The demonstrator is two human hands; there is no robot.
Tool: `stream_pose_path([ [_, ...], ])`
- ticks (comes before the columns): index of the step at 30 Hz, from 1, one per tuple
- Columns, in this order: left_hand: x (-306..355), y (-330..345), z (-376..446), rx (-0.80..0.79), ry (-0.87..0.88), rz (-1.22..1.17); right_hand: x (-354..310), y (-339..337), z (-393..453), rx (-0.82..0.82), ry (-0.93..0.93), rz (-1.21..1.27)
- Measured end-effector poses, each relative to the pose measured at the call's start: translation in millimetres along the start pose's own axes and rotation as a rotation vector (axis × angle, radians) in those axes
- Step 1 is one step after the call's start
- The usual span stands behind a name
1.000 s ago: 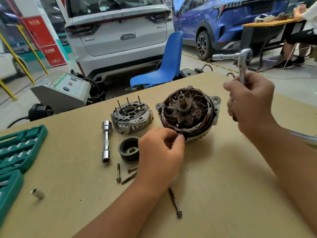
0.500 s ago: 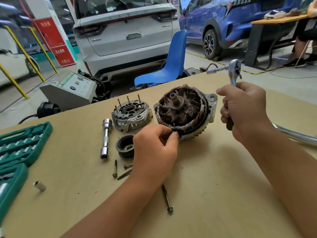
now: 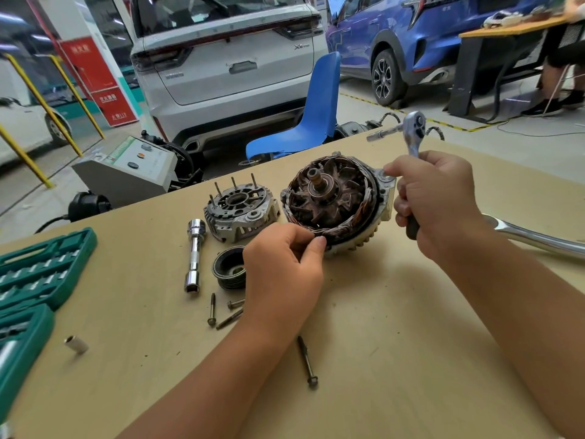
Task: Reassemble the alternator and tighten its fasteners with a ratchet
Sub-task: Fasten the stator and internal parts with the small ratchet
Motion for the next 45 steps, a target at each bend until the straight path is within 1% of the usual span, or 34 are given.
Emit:
stream_pose_path([
  [3,-5,-1,-1,0.000,-0.056,-0.062,1,2,-1,-0.009,0.000,-0.007],
  [5,-8,-2,-2,0.005,-0.087,-0.056,1,2,-2,-0.015,0.000,-0.011],
  [13,-3,0,-2,-0.017,-0.031,-0.056,2,3,-3,-0.021,0.007,-0.009],
  [19,-8,-3,-2,-0.007,-0.093,-0.066,4,4,-4,-0.018,0.018,-0.009],
  [25,-6,0,-2,-0.039,-0.071,-0.076,4,4,-4,-0.016,0.025,-0.010],
  [29,-12,-2,-2,-0.029,-0.141,-0.109,4,4,-4,-0.021,0.021,-0.016],
  [35,-8,1,-2,-0.055,-0.109,-0.081,4,6,-5,-0.036,0.018,-0.017],
  [40,-13,-1,-2,-0.043,-0.197,-0.143,5,6,-5,-0.038,0.025,-0.016],
  [45,-7,0,-1,-0.055,-0.124,-0.096,6,6,-5,-0.044,0.027,-0.029],
])
Point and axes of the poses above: each hand's wrist, its own z-axis towards the middle knuckle, its own y-axis out of the palm, x = y × z, the point moved 7 cm from there along z, towards the middle knuckle, and after that the axes turned 2 degrees about z, right-handed, at the moved point
